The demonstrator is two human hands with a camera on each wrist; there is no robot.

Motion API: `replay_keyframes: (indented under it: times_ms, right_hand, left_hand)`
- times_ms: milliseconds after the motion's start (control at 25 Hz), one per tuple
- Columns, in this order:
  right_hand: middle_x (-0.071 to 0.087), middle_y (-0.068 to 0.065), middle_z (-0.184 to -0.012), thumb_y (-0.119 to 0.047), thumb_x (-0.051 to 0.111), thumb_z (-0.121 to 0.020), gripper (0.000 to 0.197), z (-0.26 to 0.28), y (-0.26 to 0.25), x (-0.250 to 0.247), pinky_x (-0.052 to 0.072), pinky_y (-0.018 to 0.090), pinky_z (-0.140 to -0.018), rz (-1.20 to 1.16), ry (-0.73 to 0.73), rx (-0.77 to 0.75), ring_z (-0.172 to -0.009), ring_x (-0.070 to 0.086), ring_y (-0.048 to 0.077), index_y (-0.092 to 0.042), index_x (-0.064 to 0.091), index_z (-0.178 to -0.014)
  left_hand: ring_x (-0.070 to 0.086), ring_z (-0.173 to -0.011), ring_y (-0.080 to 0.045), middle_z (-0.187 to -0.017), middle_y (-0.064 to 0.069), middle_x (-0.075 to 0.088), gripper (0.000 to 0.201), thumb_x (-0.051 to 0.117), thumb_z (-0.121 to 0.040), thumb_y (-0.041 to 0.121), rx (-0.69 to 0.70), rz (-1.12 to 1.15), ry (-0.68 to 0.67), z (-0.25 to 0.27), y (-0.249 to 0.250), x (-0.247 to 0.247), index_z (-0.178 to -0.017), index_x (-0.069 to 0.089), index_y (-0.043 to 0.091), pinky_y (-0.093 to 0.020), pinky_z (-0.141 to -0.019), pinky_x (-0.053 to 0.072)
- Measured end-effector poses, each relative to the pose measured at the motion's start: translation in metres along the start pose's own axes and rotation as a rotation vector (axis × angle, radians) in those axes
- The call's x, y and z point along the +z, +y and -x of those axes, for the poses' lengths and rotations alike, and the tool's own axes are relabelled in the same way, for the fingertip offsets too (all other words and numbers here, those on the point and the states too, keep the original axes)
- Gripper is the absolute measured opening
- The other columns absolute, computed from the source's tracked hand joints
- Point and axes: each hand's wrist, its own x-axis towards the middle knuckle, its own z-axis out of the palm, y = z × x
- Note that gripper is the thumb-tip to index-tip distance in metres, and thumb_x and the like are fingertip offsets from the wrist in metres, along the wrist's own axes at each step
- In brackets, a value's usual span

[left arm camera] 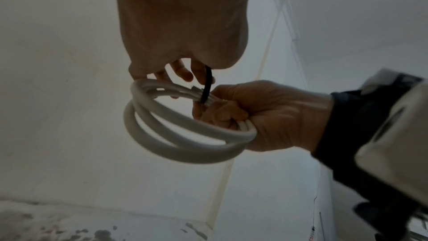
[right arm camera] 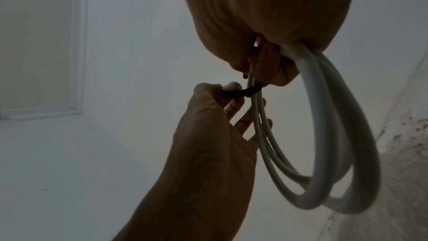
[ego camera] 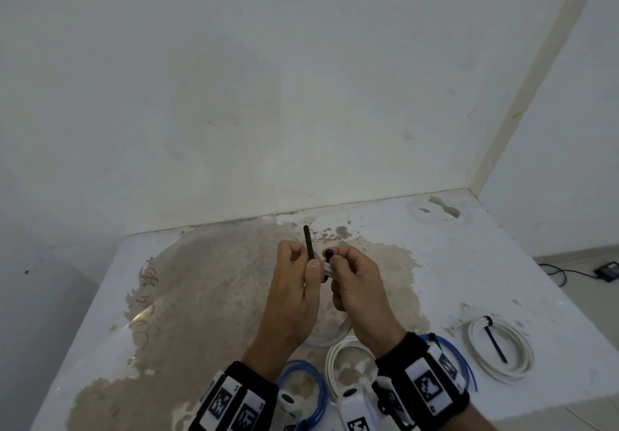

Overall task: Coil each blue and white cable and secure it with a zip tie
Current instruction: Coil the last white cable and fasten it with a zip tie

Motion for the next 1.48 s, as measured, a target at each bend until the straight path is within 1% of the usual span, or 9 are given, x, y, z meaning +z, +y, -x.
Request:
replay_keyframes:
  times_ms: [80,240,400,560,760,880,1000,1200,1480]
  right_hand:
    - [0.051,0.002,-0.064,-0.009,0.047,-0.102,0.017,0.000,-0.001,-0.003,0.028,0.022,-0.039,0.005,0.007,0.001,-0.042,0.030,0.009,-0.005,0.064,-0.103]
    - [0.050,-0.011,-0.055,-0.009,0.047,-0.102,0.017,-0.001,-0.002,-0.009,0.029,0.021,-0.038,0.019,0.044,-0.012,-0.040,0.031,0.008,-0.004,0.064,-0.102]
    - [0.051,-0.011,-0.053,-0.009,0.048,-0.102,0.018,0.002,0.001,-0.006,0.029,0.022,-0.038,0.010,0.036,-0.022,-0.040,0.030,0.009,-0.005,0.065,-0.100]
    - [0.052,-0.007,-0.062,-0.010,0.048,-0.103,0.019,0.005,0.007,-0.003,0.030,0.021,-0.039,0.018,0.033,-0.059,-0.038,0.032,0.009,-0.004,0.066,-0.100]
    - [0.054,-0.002,-0.067,-0.009,0.048,-0.103,0.018,0.007,0.005,0.000,0.036,0.017,-0.042,0.042,0.021,-0.133,-0.041,0.041,0.002,-0.005,0.065,-0.099]
    - [0.056,-0.004,-0.067,-0.010,0.049,-0.102,0.018,0.005,0.006,-0.002,0.037,0.012,-0.046,0.062,0.046,-0.161,-0.044,0.047,0.000,-0.010,0.067,-0.097]
    - [0.058,-0.004,-0.070,-0.013,0.052,-0.102,0.018,0.001,0.009,-0.004,0.037,0.017,-0.048,0.095,0.073,-0.189,-0.046,0.045,0.001,-0.015,0.069,-0.097]
    - [0.066,0.003,-0.084,-0.011,0.052,-0.101,0.019,0.003,0.007,-0.002,0.039,0.011,-0.052,0.066,0.062,-0.220,-0.051,0.054,-0.001,-0.017,0.070,-0.097]
    - [0.065,0.007,-0.085,-0.008,0.052,-0.102,0.019,0.005,0.004,0.000,0.041,0.009,-0.050,0.068,0.031,-0.246,-0.051,0.056,-0.003,-0.014,0.069,-0.099]
  left_hand:
    - [0.053,-0.088,-0.014,-0.096,0.005,0.044,0.035,0.035,-0.096,0.043,-0.007,-0.098,0.017,0.002,0.000,-0.004,-0.082,0.057,0.020,-0.019,-0.076,0.045]
    - [0.055,-0.091,-0.006,-0.088,0.015,0.060,0.035,0.036,-0.096,0.049,-0.029,-0.191,-0.057,0.009,0.003,-0.016,-0.087,0.064,0.031,-0.028,-0.081,0.044]
    - [0.058,-0.079,-0.010,-0.081,0.007,0.061,0.033,0.038,-0.103,0.038,-0.085,-0.145,-0.164,0.012,0.007,-0.019,-0.085,0.064,0.025,-0.027,-0.071,0.047]
    - [0.051,-0.061,-0.010,-0.062,0.007,0.052,0.033,0.042,-0.103,0.028,-0.132,-0.193,-0.185,0.009,0.018,-0.020,-0.077,0.062,0.021,-0.020,-0.055,0.036]
    - [0.048,-0.052,0.000,-0.057,0.023,0.056,0.030,0.046,-0.102,0.024,-0.214,-0.027,-0.261,0.004,0.026,-0.025,-0.079,0.065,0.017,-0.009,-0.054,0.035]
    - [0.036,-0.043,-0.002,-0.050,0.014,0.048,0.026,0.051,-0.100,0.021,-0.373,0.256,-0.288,0.001,0.030,-0.031,-0.086,0.069,0.008,-0.014,-0.046,0.033]
    - [0.029,-0.042,-0.007,-0.051,0.004,0.037,0.039,0.048,-0.100,0.031,-0.493,0.330,-0.284,0.001,0.030,-0.033,-0.082,0.069,0.005,-0.019,-0.043,0.027]
    - [0.027,-0.044,-0.011,-0.052,-0.002,0.036,0.043,0.050,-0.100,0.032,-0.517,0.330,-0.263,0.002,0.027,-0.033,-0.074,0.069,0.004,-0.022,-0.044,0.025]
    - [0.029,-0.043,-0.011,-0.051,-0.002,0.037,0.041,0.050,-0.100,0.029,-0.513,0.352,-0.230,0.001,0.028,-0.030,-0.072,0.067,0.003,-0.023,-0.044,0.028]
